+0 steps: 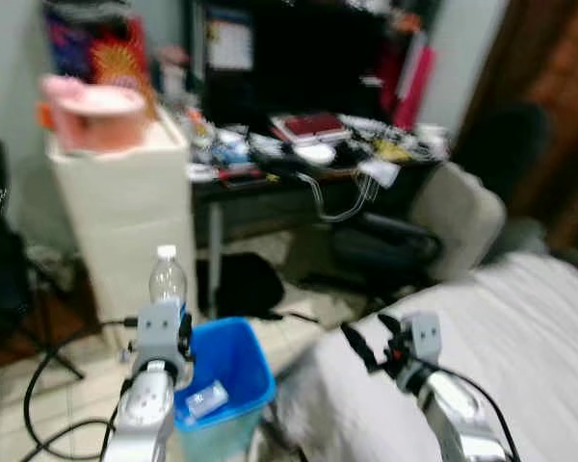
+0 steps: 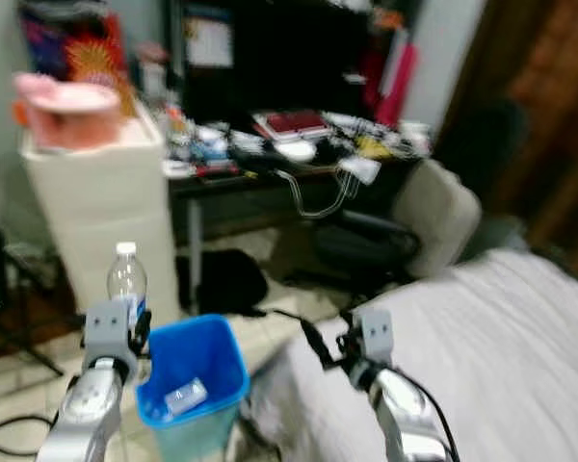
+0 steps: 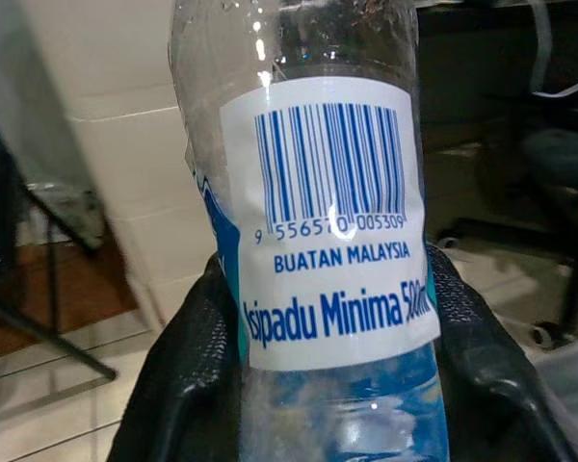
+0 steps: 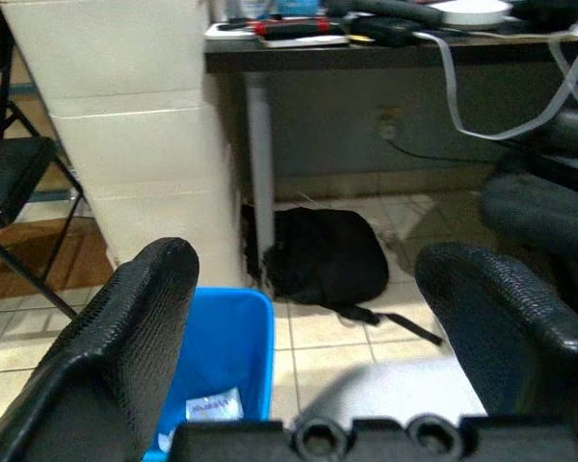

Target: Clean up the room

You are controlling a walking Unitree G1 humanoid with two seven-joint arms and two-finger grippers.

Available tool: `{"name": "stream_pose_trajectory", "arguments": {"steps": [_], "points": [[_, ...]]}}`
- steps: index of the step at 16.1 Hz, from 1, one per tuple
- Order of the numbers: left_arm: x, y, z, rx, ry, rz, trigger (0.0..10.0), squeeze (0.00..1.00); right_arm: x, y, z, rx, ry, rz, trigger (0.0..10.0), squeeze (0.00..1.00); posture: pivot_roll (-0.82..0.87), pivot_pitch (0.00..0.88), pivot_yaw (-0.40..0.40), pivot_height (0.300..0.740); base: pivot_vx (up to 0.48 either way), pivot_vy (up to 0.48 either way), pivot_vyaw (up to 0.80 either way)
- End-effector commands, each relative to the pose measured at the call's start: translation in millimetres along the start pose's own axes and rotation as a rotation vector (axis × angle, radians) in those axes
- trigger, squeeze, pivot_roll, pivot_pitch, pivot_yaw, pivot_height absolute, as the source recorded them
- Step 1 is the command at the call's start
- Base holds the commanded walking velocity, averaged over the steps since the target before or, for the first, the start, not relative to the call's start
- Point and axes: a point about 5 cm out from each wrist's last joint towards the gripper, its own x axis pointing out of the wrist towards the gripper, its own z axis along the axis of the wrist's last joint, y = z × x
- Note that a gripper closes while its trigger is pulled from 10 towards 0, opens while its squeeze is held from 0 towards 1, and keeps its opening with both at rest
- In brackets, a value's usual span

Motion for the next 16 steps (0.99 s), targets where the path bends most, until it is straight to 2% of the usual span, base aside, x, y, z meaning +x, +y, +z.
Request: {"name": "stream_pose_trajectory", "arguments": {"steps": [1, 4, 6, 7, 8, 11, 12, 13, 16], "points": [[5.2, 5.8, 9, 0.007, -0.035, 0.010, 10.0, 0.00, 2.8, 2.0, 3, -0.011, -0.009, 0.005, 10.0, 0.00, 0.16, 0.000, -0.112, 0.740, 0.480, 0.000, 0.00], [10.1, 1.2, 0, 0.032, -0.002, -0.047, 10.0, 0.00, 2.8, 2.0, 3, -0.006, -0.016, 0.001, 10.0, 0.00, 0.16, 0.000, -0.116, 0.740, 0.480, 0.000, 0.00], [29.8, -8.8, -22, 0.067, 0.127, -0.228, 10.0, 0.00, 4.6, 6.2, 2, -0.008, -0.011, 0.017, 10.0, 0.00, 0.16, 0.000, -0.127, 0.740, 0.399, 0.000, 0.00], [36.1, -7.6, -26, 0.039, 0.175, -0.272, 10.0, 0.00, 4.9, 6.9, 2, -0.013, -0.009, 0.023, 10.0, 0.00, 0.15, 0.000, -0.127, 0.740, 0.000, 0.000, 0.00], [39.4, -5.2, -25, 0.002, 0.191, -0.280, 10.0, 0.00, 4.8, 6.6, 2, -0.018, -0.010, 0.026, 10.0, 0.00, 0.14, 0.000, -0.126, 0.740, 0.000, 0.000, 0.00], [45.7, 5.9, -27, -0.019, 0.233, -0.234, 10.0, 0.00, 1.9, 4.5, 3, -0.024, -0.013, 0.019, 10.0, 0.00, 0.12, 0.000, -0.126, 0.740, 0.000, 0.000, 0.00], [48.3, 1.5, -28, -0.052, 0.256, -0.258, 10.0, 0.00, -1.9, 3.8, 1, -0.030, -0.010, 0.018, 10.0, 0.00, 0.10, 0.000, -0.124, 0.740, 0.000, 0.000, 0.00], [49.0, -3.1, -29, -0.048, 0.264, -0.286, 10.0, 0.00, -3.6, 3.5, 0, -0.033, -0.008, 0.019, 10.0, 0.00, 0.09, 0.000, -0.123, 0.740, 0.000, 0.000, 0.00], [53.2, -15.9, -20, -0.055, 0.228, -0.327, 10.0, 0.00, -6.6, 2.1, 0, -0.037, -0.005, 0.011, 10.0, 0.00, 0.07, 0.000, -0.120, 0.740, 0.000, 0.000, 0.00]]}}
